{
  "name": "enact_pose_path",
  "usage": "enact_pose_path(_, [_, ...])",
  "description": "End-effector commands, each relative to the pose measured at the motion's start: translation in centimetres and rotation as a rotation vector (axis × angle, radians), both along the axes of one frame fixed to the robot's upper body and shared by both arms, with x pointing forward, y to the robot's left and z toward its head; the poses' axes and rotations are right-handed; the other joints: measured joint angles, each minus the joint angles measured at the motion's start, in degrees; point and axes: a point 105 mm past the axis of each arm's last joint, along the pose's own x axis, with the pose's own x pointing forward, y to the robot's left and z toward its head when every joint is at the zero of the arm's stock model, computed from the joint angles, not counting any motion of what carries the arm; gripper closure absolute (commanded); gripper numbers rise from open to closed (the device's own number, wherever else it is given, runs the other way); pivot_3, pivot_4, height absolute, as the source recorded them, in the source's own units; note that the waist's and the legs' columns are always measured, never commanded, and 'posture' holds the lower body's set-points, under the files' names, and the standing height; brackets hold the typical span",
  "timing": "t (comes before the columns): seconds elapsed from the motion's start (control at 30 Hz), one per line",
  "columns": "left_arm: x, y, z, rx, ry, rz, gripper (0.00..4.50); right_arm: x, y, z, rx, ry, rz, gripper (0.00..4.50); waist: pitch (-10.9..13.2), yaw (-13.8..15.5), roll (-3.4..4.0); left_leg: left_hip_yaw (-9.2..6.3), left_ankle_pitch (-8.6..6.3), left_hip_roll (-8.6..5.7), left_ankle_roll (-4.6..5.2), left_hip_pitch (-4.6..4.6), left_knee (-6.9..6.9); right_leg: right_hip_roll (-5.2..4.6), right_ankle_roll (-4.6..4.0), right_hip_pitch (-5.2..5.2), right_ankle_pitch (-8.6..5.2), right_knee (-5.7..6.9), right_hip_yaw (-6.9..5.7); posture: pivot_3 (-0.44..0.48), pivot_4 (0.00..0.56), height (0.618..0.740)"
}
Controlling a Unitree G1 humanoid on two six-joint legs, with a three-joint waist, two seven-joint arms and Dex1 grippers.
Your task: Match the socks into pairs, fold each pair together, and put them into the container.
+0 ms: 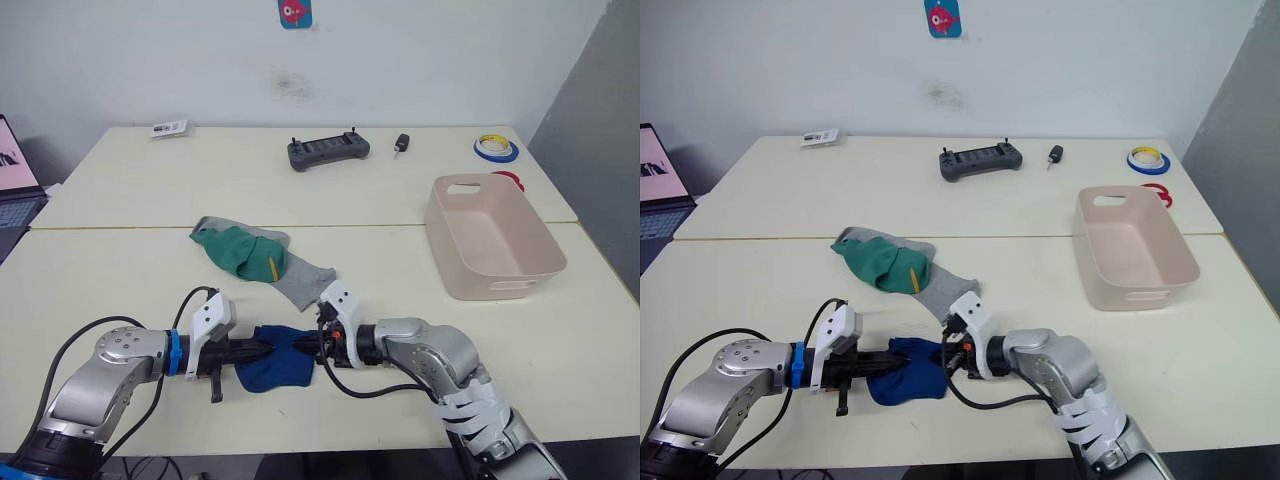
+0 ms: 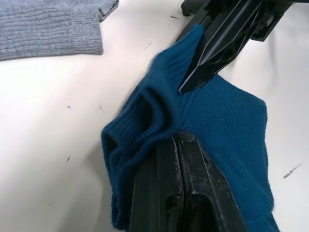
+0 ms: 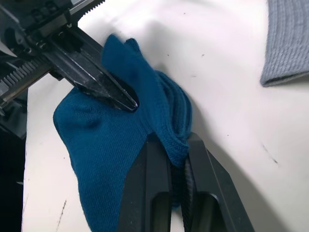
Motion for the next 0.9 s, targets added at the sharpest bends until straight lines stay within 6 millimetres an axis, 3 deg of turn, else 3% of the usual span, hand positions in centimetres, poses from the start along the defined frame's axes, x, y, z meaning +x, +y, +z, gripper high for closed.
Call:
enact_pose_path(0.03, [0.0,0.7,1.4,-0.012,-0.007,0.019,4.50,0.3,-1.0,2.3,0.032,-0.097,-0.005,4.49,0.00,0.00,-0.01,0.00,0.00,0.00,0.00,-0.02,0.00,-0.01,0.00,-0.01,0.00,-0.01,0.00,0.000,0.150,0.740])
enact_pose_path(0.3, [0.1,1.3,2.3,-0.009,-0.007,0.020,4.50,0.1,-3.7,3.4,0.023,-0.128,-0.034,4.49,0.03,0.05,-0.02,0.00,0.00,0.00,0.00,-0.06,-0.01,-0.02,0.00,-0.02,0.00,-0.04,-0.02,0.000,0.150,0.740])
enact_pose_path(0.47, [-0.2,0.6,2.7,-0.022,-0.012,-0.021,4.50,0.0,-4.7,4.5,0.003,-0.194,-0.025,4.49,0.04,0.06,-0.03,0.00,0.00,-0.01,0.00,-0.07,-0.01,-0.02,0.00,-0.03,0.00,-0.04,-0.02,0.000,0.150,0.740])
enact_pose_path(0.7, [-0.1,-1.2,4.8,-0.102,-0.063,-0.102,4.50,0.2,-7.4,8.7,0.019,-0.305,-0.069,4.49,0.14,0.18,-0.05,-0.01,0.00,-0.01,-0.01,-0.13,0.02,-0.04,0.00,-0.01,0.00,-0.05,-0.06,0.000,0.150,0.740])
enact_pose_path(0.9, [1.1,-3.6,8.3,-0.230,-0.158,-0.153,4.50,1.3,-11.3,13.4,0.047,-0.395,-0.194,4.49,0.26,0.27,-0.04,-0.01,0.01,-0.04,-0.01,-0.30,0.08,-0.04,0.01,-0.05,0.00,-0.06,-0.11,0.000,0.150,0.740])
